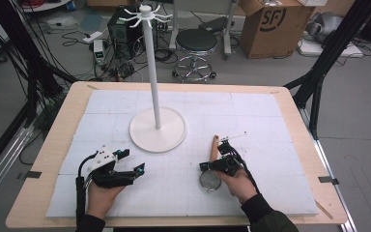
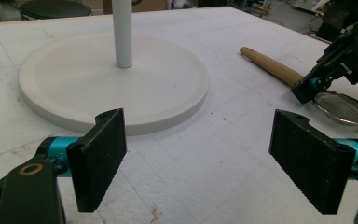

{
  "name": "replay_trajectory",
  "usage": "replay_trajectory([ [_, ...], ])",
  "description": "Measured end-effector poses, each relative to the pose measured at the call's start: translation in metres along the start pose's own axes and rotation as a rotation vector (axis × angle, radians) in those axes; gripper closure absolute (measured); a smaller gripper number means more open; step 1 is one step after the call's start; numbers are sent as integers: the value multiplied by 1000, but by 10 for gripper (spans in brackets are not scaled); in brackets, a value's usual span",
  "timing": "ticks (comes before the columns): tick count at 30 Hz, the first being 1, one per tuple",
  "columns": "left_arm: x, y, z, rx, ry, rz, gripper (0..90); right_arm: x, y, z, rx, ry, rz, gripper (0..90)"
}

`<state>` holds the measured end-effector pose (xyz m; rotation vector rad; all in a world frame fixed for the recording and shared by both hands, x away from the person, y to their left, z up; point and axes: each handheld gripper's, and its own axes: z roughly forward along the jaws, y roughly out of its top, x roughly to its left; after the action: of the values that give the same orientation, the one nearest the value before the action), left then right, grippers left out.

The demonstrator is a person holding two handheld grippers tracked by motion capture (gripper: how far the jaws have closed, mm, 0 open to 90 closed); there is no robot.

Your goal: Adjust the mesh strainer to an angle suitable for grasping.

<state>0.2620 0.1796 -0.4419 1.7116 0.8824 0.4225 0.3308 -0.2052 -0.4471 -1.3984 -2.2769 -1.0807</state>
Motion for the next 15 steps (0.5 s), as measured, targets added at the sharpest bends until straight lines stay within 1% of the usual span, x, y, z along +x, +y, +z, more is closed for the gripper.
replay_trajectory([
  [1,0,0,0,0,0,-1,194,-1,1,-2,-15,14,-1,899],
  [2,0,0,0,0,0,-1,194,-2,1,-4,-36,32,7,899],
  [3,0,0,0,1,0,1,194,-3,2,-6,-46,42,12,899],
  [6,0,0,0,0,-1,0,194,-13,4,-17,-89,48,40,899],
  [9,0,0,0,1,-2,1,194,-26,6,-29,-130,55,82,899],
  [11,0,0,1,2,0,0,194,-34,9,-33,-149,46,93,900],
  [13,0,0,1,2,2,0,194,-38,13,-35,-141,15,86,899],
  [15,0,0,0,2,2,1,195,-42,18,-38,-148,-4,85,899],
])
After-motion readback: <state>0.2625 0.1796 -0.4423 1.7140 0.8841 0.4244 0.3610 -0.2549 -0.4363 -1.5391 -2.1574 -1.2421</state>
